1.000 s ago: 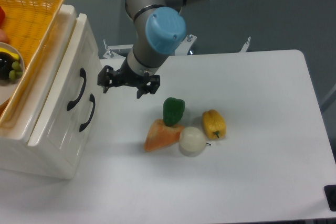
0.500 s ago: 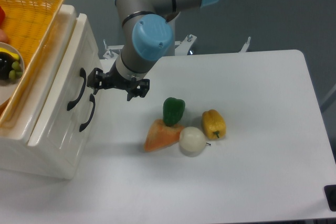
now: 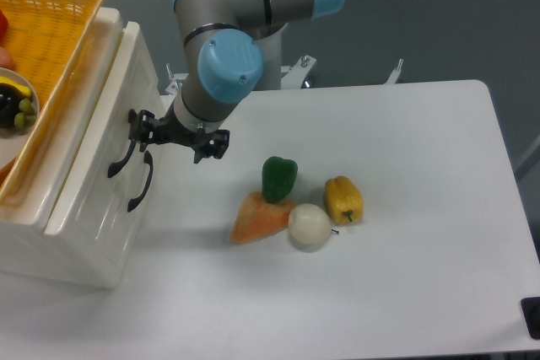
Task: Slide the top white drawer open
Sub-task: 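Hook the gripper onto the upper drawer's black handle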
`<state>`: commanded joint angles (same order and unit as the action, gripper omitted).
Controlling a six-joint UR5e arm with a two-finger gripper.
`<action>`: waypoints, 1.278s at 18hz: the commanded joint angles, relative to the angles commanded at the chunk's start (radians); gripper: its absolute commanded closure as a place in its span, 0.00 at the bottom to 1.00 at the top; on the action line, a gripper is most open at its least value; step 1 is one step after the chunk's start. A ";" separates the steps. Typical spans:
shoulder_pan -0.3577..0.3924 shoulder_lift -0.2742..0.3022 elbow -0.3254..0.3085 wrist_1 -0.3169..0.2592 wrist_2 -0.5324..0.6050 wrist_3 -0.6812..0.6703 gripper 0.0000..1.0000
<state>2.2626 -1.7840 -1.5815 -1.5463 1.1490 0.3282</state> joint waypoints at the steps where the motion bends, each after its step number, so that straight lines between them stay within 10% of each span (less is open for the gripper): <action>1: -0.003 0.000 -0.002 0.000 0.000 0.000 0.00; 23: -0.046 -0.021 -0.009 0.003 0.005 0.009 0.00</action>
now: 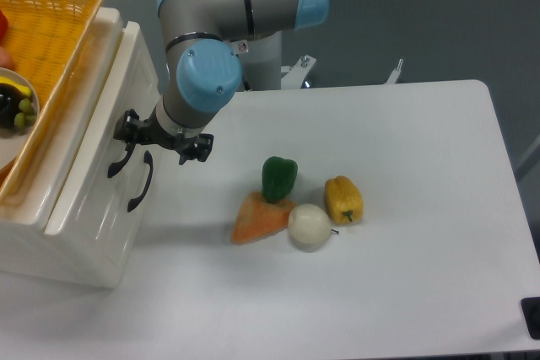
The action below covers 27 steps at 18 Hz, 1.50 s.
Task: Slide the top white drawer open
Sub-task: 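Hook the gripper onto the upper drawer's black handle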
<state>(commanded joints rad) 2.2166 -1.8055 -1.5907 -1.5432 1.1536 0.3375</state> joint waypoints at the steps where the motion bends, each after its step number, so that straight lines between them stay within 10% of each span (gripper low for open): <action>1: 0.000 0.000 0.000 0.000 0.000 0.002 0.00; 27: -0.008 -0.011 0.009 0.006 0.034 0.011 0.00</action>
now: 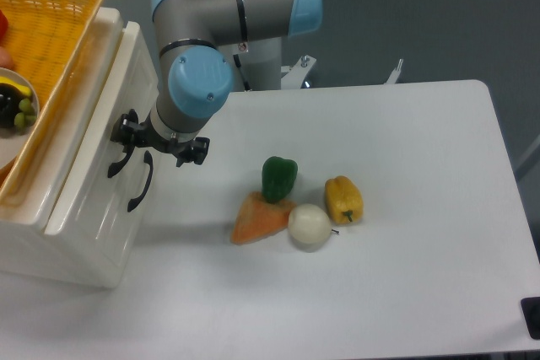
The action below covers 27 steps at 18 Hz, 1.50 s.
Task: Slide the top white drawer open
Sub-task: 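Hook the gripper onto the upper drawer's black handle, then pull the upper drawer outward by its handle with the gripper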
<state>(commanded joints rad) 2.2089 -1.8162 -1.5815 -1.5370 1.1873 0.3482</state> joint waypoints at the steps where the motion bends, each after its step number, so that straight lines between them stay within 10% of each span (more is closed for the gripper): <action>1: 0.000 -0.002 0.002 0.002 0.000 0.003 0.00; 27: 0.029 -0.002 0.012 0.014 0.052 0.100 0.00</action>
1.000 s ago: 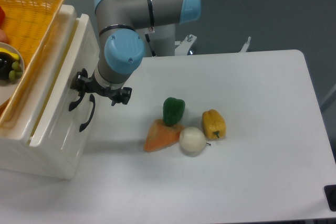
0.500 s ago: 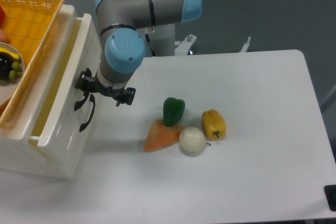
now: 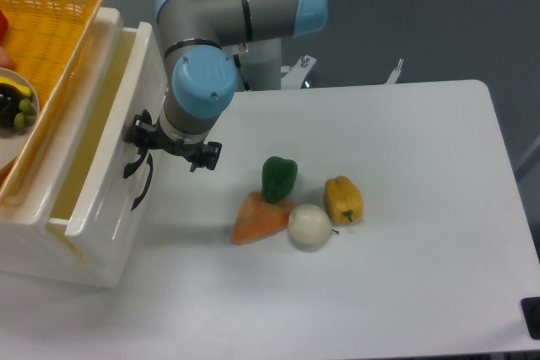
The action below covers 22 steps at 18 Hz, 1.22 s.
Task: Slide the top white drawer open
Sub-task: 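Pull the upper drawer outward by its handle with the gripper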
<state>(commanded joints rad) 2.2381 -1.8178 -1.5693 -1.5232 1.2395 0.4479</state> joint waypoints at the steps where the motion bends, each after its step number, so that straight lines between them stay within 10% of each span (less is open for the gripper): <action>1: 0.006 0.000 0.000 -0.002 0.000 0.002 0.00; 22: 0.081 -0.006 0.017 -0.011 0.017 0.029 0.00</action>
<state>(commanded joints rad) 2.3193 -1.8239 -1.5524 -1.5340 1.2563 0.4771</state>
